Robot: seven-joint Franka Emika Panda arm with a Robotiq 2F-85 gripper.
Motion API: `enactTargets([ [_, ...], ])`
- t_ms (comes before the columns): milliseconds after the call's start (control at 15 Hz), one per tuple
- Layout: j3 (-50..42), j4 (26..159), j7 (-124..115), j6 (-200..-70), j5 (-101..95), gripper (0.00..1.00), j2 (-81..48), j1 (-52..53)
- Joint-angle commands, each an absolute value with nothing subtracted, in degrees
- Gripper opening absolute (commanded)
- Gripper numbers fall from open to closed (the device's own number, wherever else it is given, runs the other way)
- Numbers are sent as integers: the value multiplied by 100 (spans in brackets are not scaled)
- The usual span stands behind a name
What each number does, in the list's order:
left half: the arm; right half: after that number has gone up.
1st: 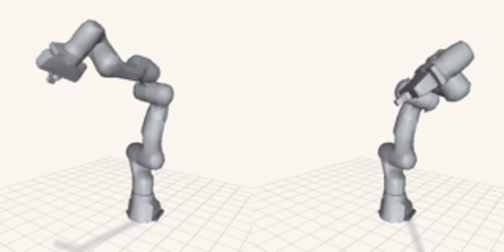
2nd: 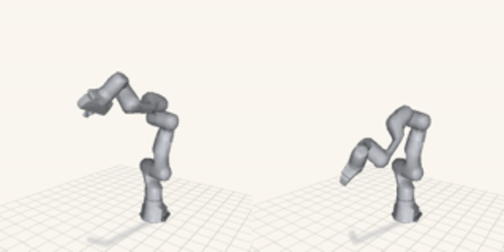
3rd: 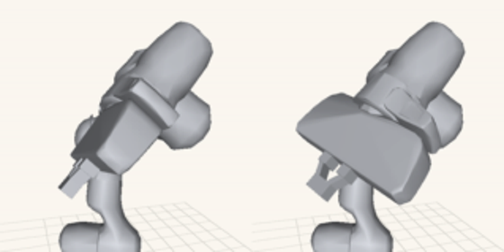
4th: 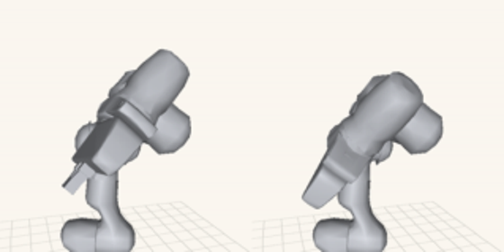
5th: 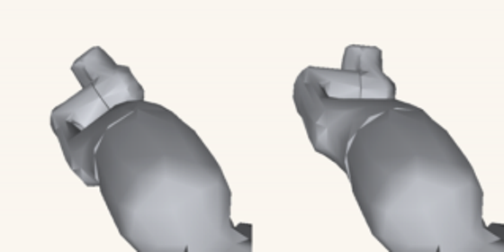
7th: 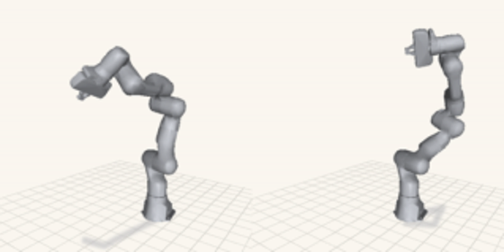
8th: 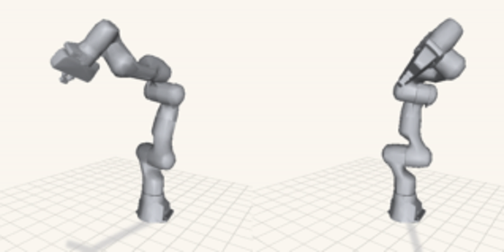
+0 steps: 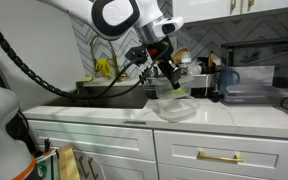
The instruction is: Remove the lunchbox from the sink,put it on the counter, remove the lunchbox from the drying rack, put it on the counter, put the lunchbox on the left in the lunchbox on the right and then put them in the sink
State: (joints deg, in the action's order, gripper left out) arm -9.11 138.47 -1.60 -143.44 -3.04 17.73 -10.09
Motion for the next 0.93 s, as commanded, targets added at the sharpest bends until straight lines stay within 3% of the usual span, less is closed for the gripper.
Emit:
enactTargets([
  [0, -1044, 13903, 220, -14735, 93, 2, 1470, -847],
  [867, -957, 13877, 132, -15124, 568, 2, 852, -808],
])
